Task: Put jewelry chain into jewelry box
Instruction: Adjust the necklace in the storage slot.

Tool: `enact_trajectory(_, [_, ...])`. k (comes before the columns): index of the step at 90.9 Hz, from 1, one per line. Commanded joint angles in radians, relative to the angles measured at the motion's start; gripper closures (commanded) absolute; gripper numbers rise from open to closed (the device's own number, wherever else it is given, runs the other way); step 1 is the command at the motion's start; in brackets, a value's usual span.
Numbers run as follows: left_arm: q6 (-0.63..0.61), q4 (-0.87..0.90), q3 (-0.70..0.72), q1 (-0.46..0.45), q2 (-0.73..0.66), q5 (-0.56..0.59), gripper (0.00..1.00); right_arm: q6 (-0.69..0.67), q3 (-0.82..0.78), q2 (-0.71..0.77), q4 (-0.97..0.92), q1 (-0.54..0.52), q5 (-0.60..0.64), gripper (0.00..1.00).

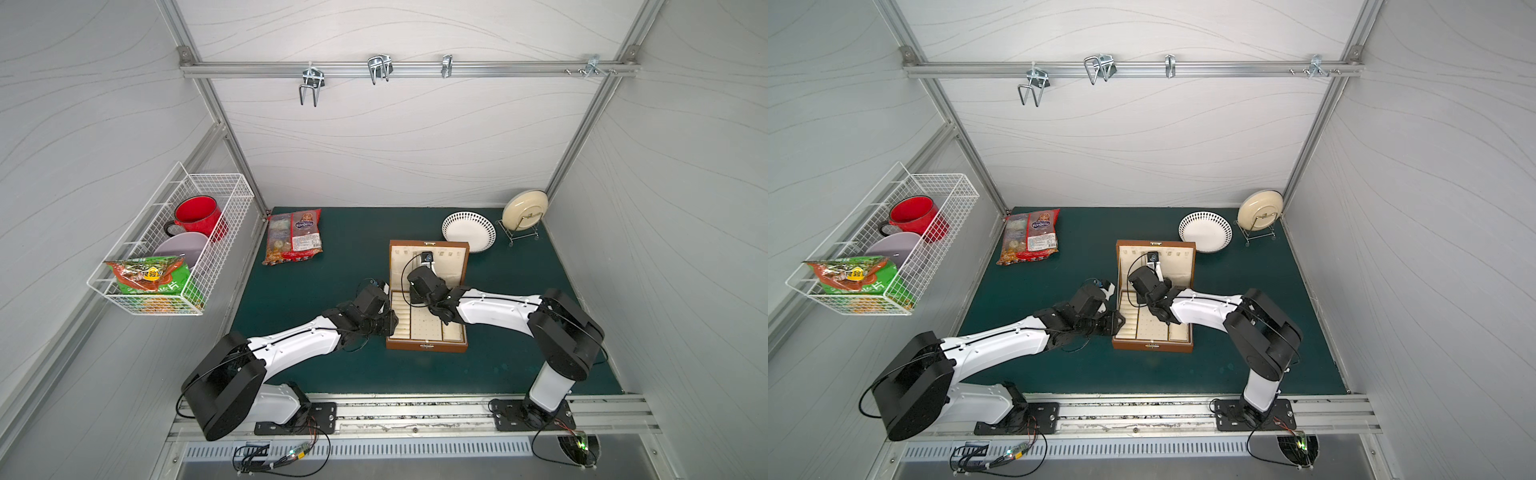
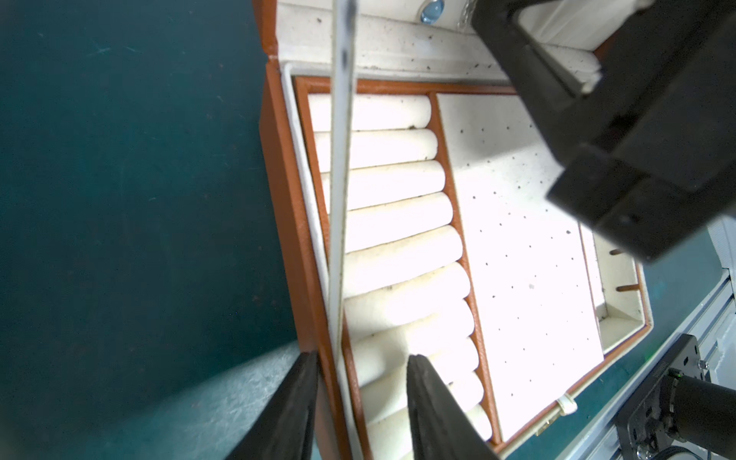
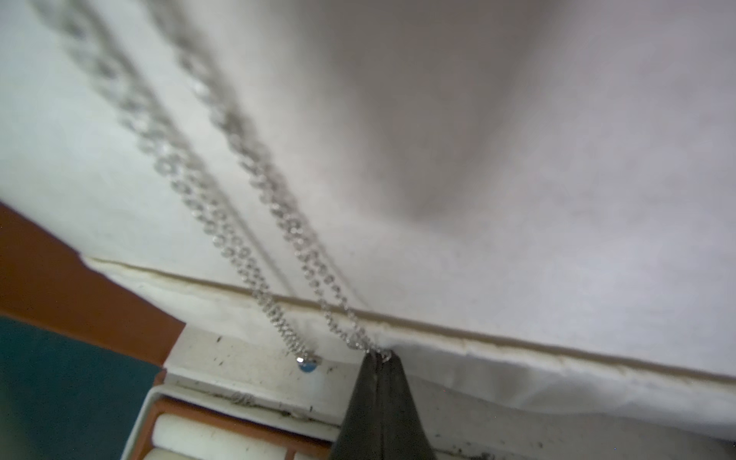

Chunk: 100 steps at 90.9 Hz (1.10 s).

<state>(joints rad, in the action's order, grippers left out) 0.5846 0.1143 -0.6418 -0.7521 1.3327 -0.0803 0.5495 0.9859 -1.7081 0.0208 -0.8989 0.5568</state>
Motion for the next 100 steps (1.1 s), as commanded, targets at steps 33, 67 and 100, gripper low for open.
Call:
enact_trajectory(33, [0.004, -0.038, 0.002, -0.005, 0.014, 0.011, 0.59, -0.056, -0.084, 0.186, -0.018, 0.079, -0.016, 1.00])
enact_trajectory(67, [-0.001, -0.033, -0.005, -0.006, 0.016, 0.013, 0.59, -0.139, -0.083, 0.223, -0.029, 0.126, -0.049, 1.00])
enact_trajectory(100, [-0.053, 0.047, -0.053, -0.005, -0.032, 0.073, 0.60, -0.247, -0.041, 0.234, -0.054, 0.158, -0.050, 1.00])
